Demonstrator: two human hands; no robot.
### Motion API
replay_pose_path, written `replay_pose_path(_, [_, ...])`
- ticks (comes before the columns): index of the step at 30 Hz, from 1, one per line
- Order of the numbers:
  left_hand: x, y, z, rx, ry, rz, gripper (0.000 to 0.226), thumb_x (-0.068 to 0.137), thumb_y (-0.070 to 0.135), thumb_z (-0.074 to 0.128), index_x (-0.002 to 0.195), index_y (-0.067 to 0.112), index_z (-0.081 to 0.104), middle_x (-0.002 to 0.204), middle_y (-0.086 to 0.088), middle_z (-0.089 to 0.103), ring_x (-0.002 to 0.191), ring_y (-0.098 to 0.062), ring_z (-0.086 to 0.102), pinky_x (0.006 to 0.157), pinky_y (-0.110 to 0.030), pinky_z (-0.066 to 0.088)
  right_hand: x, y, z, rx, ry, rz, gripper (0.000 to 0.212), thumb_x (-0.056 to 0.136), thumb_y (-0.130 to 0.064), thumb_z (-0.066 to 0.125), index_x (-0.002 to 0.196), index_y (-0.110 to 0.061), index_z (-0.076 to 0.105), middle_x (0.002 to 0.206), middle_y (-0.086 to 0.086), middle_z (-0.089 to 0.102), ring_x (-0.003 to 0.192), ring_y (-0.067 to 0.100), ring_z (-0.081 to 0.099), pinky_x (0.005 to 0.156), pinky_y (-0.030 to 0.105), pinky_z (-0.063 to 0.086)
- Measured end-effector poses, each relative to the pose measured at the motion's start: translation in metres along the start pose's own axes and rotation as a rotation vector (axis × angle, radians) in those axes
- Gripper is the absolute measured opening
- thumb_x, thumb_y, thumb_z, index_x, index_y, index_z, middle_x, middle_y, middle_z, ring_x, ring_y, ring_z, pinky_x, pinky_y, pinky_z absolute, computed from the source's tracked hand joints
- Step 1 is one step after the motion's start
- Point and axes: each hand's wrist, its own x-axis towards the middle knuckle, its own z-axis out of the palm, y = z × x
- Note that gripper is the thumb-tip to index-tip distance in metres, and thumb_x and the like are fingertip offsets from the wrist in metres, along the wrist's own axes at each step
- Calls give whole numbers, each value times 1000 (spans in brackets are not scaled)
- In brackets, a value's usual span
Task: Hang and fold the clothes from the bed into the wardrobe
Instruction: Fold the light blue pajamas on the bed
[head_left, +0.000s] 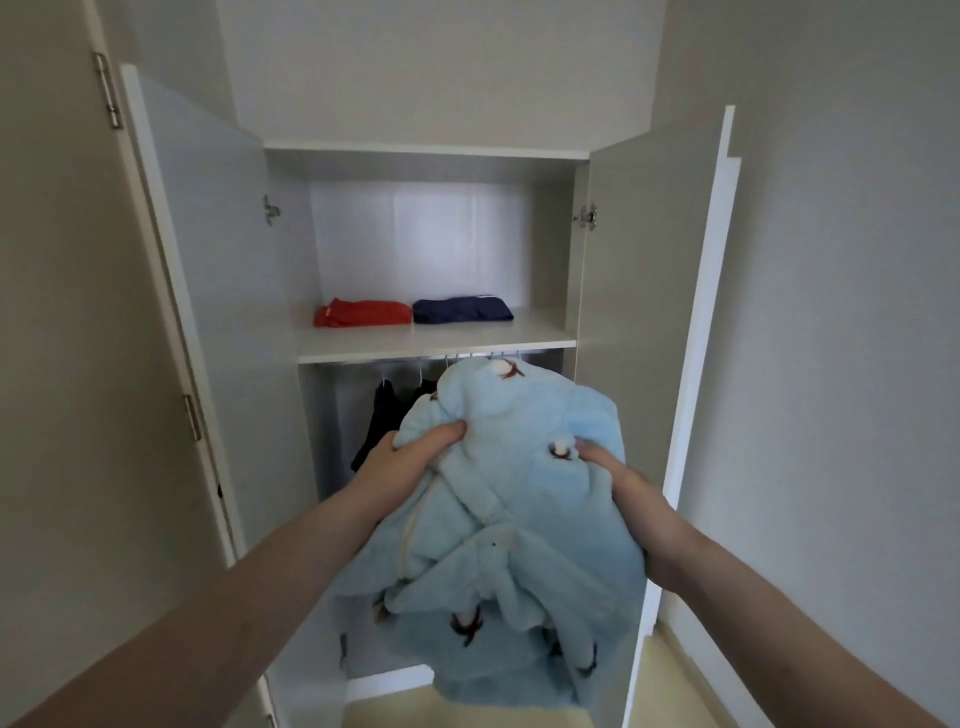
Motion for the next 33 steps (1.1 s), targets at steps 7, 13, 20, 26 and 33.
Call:
replay_pose_path(7, [125, 11, -2, 15, -7, 5, 27, 71, 58, 82, 87, 37, 76, 88, 16, 78, 85, -10, 75, 71, -27, 53, 123, -26, -7, 13, -32, -34, 50, 84, -56, 72, 124, -26, 73, 119, 4, 75, 111, 26, 72, 106, 50, 50])
replay_pose_path(13, [239, 15, 9, 15, 2, -3, 68, 43, 77, 85, 98, 38, 78, 98, 13, 79, 93, -13, 76, 86, -37, 57, 236, -43, -30, -20, -43, -45, 60, 70, -64, 79, 119, -29, 75, 114, 0, 77, 105, 21, 74, 102, 46, 54])
replay_pose_path(20, [359, 30, 30, 26, 51, 44, 89, 38, 84, 83, 112, 35, 75, 107, 11, 78, 97, -15, 75, 94, -41, 55, 360, -76, -59, -19, -96, -106, 54, 80, -59, 74, 125, -29, 71, 120, 2, 75, 110, 25, 72, 105, 49, 52])
replay_pose_path(26, [441, 44, 30, 11, 81, 60, 73, 48, 72, 82, 108, 32, 73, 105, 8, 77, 97, -15, 73, 81, -31, 56, 448, -94, -63, 8, -159, -108, 62, 72, -62, 79, 124, -29, 72, 122, 5, 74, 112, 27, 71, 106, 50, 50])
replay_pose_path(33, [567, 63, 17, 3, -8, 105, 76, 49, 70, 88, 112, 31, 76, 106, 8, 78, 101, -16, 74, 97, -42, 56, 557, -117, -58, 72, -128, -125, 64, 77, -57, 80, 129, -21, 70, 126, 11, 72, 117, 32, 69, 108, 52, 48])
